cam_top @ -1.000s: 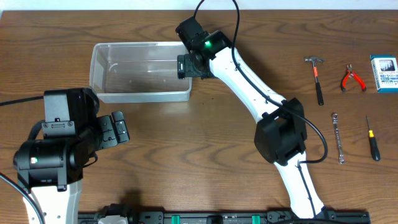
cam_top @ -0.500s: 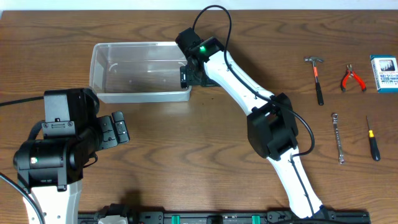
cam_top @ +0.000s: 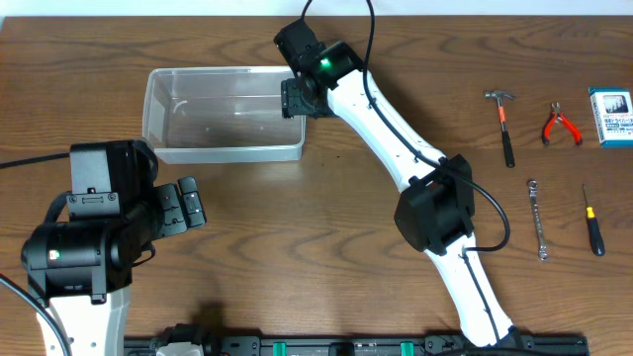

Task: Pack container
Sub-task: 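Grasp the clear container's right wall with the right gripper, then drag the clear container rightward toward the tools with the right gripper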

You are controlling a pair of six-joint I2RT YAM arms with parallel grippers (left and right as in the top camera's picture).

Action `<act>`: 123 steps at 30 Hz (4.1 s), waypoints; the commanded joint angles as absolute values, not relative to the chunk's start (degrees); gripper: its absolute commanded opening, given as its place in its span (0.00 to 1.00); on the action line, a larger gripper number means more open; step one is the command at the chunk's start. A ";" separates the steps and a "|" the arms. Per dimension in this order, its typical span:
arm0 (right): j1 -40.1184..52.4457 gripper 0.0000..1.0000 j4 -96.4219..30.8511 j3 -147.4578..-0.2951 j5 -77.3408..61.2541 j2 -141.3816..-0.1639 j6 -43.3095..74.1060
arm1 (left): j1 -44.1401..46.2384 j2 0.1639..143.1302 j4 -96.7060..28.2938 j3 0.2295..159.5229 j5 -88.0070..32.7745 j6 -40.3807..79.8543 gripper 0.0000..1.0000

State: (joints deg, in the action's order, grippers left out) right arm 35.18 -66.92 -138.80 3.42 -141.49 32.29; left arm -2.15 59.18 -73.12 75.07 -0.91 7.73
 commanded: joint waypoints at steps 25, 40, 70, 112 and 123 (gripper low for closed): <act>35.55 0.77 -69.67 -139.37 4.93 -142.65 33.39 | -2.35 59.46 -74.59 76.25 -0.84 8.27 0.98; 35.55 0.78 -71.33 -139.28 5.15 -144.03 33.17 | -2.35 59.46 -74.63 76.25 -0.84 8.27 0.98; 32.82 0.01 -73.10 -140.05 6.00 -143.90 33.15 | -2.33 59.46 -74.63 76.25 -0.84 8.27 0.98; 14.87 0.01 -96.05 -124.33 4.29 -110.13 12.99 | -2.33 59.46 -75.57 76.25 -0.84 8.29 0.98; 12.47 0.01 -84.71 -99.02 5.74 -99.22 10.48 | -2.35 59.46 -74.54 76.25 -0.84 8.29 0.98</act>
State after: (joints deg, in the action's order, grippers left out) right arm 14.20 -87.13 -102.76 6.24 -101.43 12.67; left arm -2.15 59.27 -74.39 75.26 -0.91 7.73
